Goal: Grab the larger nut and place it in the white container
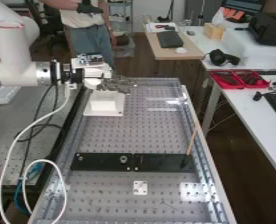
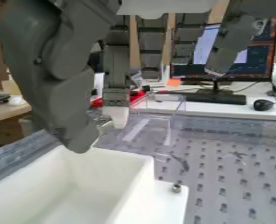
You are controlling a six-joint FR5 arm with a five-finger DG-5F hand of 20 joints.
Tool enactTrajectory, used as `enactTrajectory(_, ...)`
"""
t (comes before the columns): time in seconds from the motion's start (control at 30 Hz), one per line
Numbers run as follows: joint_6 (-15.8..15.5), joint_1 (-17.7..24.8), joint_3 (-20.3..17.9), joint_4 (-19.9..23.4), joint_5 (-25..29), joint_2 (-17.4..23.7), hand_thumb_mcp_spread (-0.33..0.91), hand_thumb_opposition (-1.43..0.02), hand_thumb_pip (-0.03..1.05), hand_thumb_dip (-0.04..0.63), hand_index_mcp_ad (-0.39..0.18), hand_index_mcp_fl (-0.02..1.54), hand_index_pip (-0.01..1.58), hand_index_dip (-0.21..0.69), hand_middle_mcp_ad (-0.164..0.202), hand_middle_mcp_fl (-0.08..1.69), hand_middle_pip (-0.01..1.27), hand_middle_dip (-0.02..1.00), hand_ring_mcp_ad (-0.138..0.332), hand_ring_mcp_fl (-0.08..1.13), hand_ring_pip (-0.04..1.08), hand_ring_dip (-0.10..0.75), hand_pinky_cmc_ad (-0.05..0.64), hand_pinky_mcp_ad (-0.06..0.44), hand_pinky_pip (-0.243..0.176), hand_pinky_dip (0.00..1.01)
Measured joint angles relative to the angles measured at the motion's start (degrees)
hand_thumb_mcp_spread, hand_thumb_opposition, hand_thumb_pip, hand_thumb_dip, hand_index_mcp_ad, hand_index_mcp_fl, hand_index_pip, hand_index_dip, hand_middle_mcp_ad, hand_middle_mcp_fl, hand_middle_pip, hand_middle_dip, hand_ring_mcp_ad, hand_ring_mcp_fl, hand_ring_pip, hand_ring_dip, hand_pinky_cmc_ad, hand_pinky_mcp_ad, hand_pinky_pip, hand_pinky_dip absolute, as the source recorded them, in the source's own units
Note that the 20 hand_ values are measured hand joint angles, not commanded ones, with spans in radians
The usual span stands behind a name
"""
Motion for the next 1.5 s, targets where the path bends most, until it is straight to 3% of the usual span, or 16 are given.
enactTrajectory(0.27,-0.62,-2.16,0.85,0.64,-9.66,-2.53,0.32,-0.94,0.67,0.312,-0.051,0.29,1.54,0.188,0.070,0.15,0.13,0.25,0.115,0.00,0.10,0.087,0.312,0.244,-0.077,0.29)
enactTrajectory(0.43,-0.79,-3.09,1.32,1.36,-12.78,-3.82,0.33,-0.94,0.68,0.312,-0.051,0.27,1.54,0.188,0.070,0.15,0.13,0.25,0.115,0.00,0.10,0.089,0.312,0.244,-0.075,0.29)
enactTrajectory(0.63,-2.13,-3.35,2.05,-0.08,-12.66,-4.79,0.35,-0.94,0.75,0.333,-0.120,0.09,1.54,0.176,0.072,0.10,0.13,0.25,0.115,0.00,0.09,0.087,0.312,0.244,-0.077,0.29)
enactTrajectory(0.7,-2.34,-3.42,2.14,-0.52,-12.21,-4.93,0.36,-0.93,0.82,0.330,-0.129,0.02,1.51,0.176,0.072,0.08,0.13,0.25,0.115,0.00,0.09,0.089,0.312,0.246,-0.077,0.30)
enactTrajectory(1.0,-1.66,-3.59,1.78,-1.41,-10.17,-4.72,0.35,-0.90,0.82,0.330,-0.131,0.01,1.40,0.171,0.075,0.02,0.12,0.25,0.115,0.00,0.09,0.087,0.312,0.244,-0.075,0.38)
enactTrajectory(1.27,1.41,-4.24,1.42,-0.48,-5.46,-1.54,0.32,-0.88,0.78,0.330,-0.143,0.01,1.34,0.154,0.065,0.02,0.12,0.25,0.113,0.00,0.07,0.087,0.316,0.246,-0.079,0.42)
enactTrajectory(1.37,4.39,-5.09,1.16,0.95,1.37,2.12,0.29,-0.87,0.77,0.316,-0.141,0.01,1.31,0.126,0.065,0.03,0.13,0.25,0.113,0.00,0.08,0.089,0.316,0.243,-0.080,0.44)
enactTrajectory(1.5,5.11,-5.87,0.97,2.63,11.12,5.86,0.25,-0.87,0.73,0.297,-0.133,0.01,1.21,0.091,0.075,0.04,0.12,0.25,0.117,0.00,0.08,0.087,0.316,0.248,-0.082,0.49)
